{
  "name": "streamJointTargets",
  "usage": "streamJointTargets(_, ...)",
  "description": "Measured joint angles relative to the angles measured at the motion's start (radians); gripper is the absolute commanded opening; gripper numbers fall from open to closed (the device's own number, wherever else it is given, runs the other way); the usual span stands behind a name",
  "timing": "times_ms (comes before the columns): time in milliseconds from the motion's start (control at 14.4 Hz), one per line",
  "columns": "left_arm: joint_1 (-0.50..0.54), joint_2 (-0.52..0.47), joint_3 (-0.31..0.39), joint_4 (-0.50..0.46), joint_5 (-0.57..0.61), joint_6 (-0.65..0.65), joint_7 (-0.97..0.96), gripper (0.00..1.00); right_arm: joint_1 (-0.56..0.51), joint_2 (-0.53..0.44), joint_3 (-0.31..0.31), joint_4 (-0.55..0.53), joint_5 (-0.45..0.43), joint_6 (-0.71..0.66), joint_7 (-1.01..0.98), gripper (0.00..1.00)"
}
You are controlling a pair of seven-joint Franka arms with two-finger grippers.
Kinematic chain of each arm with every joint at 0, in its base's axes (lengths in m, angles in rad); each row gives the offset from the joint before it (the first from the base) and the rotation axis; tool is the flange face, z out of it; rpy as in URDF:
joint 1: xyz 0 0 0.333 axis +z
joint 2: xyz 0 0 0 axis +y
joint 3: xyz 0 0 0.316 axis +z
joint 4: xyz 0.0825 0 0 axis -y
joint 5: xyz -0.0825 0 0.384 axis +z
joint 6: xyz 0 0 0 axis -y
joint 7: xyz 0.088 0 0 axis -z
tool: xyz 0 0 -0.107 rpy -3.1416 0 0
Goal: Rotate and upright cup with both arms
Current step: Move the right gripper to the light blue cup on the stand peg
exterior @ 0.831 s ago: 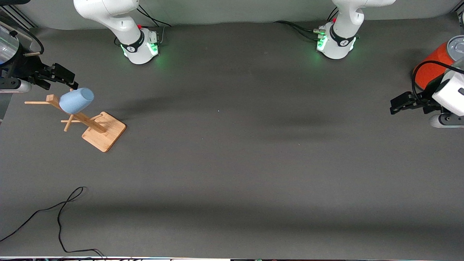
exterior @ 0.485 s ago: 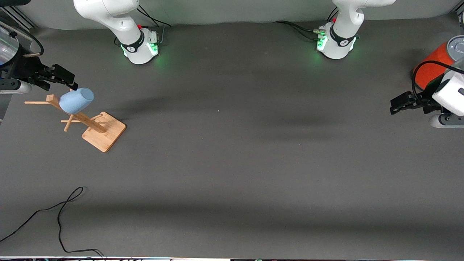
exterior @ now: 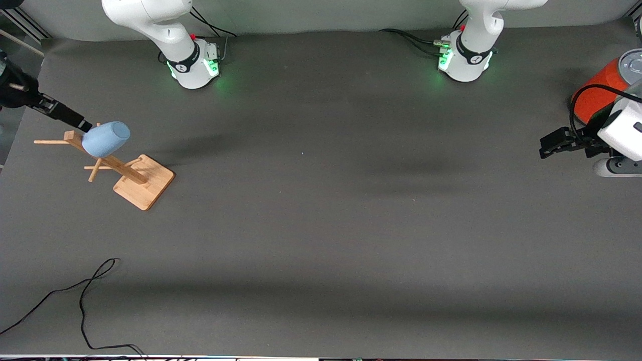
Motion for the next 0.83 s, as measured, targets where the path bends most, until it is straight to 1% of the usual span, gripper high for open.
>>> streamJointTargets(139,0.000,0.001,0.000,0.000,0.000,0.000,0.000,1.00,-0.002,0.003,-0.085,-0.021,0.104,-0.004,0.155,1.00)
streamJointTargets(208,0.000,0.001,0.000,0.000,0.000,0.000,0.000,1.00,-0.003,0.004,-0.128,-0.035,0.138,-0.004,0.199,1.00)
streamJointTargets(346,0.000,0.001,0.000,0.000,0.000,0.000,0.000,1.00,-0.006,0.008,-0.199,-0.064,0.168,-0.005,0.239,1.00)
streamJointTargets(485,0.000,0.002,0.000,0.000,0.000,0.000,0.000,1.00,-0.008,0.013,-0.252,-0.105,0.198,-0.006,0.252,1.00)
streamJointTargets(623,0.000,0.002,0.000,0.000,0.000,0.000,0.000,1.00,-0.008,0.018,-0.280,-0.153,0.214,-0.005,0.269,1.00)
streamJointTargets(831,0.000,0.002,0.000,0.000,0.000,0.000,0.000,1.00,-0.008,0.024,-0.282,-0.207,0.221,0.022,0.290,1.00)
